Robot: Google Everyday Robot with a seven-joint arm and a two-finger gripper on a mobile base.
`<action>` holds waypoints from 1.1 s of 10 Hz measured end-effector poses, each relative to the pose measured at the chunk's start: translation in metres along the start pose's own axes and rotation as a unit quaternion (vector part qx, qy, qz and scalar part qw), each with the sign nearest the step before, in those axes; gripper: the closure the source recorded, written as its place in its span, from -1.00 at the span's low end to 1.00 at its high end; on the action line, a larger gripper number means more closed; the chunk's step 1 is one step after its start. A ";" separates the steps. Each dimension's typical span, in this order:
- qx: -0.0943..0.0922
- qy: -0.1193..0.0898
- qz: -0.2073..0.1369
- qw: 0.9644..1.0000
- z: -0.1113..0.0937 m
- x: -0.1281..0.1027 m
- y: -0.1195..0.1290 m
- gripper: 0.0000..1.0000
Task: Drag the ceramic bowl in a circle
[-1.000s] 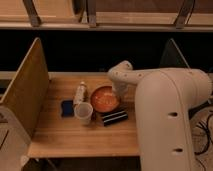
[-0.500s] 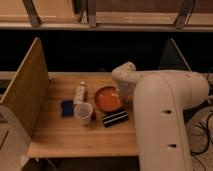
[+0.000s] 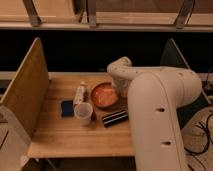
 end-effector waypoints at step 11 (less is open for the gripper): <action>0.034 0.030 0.022 0.999 0.025 0.019 -0.055 1.00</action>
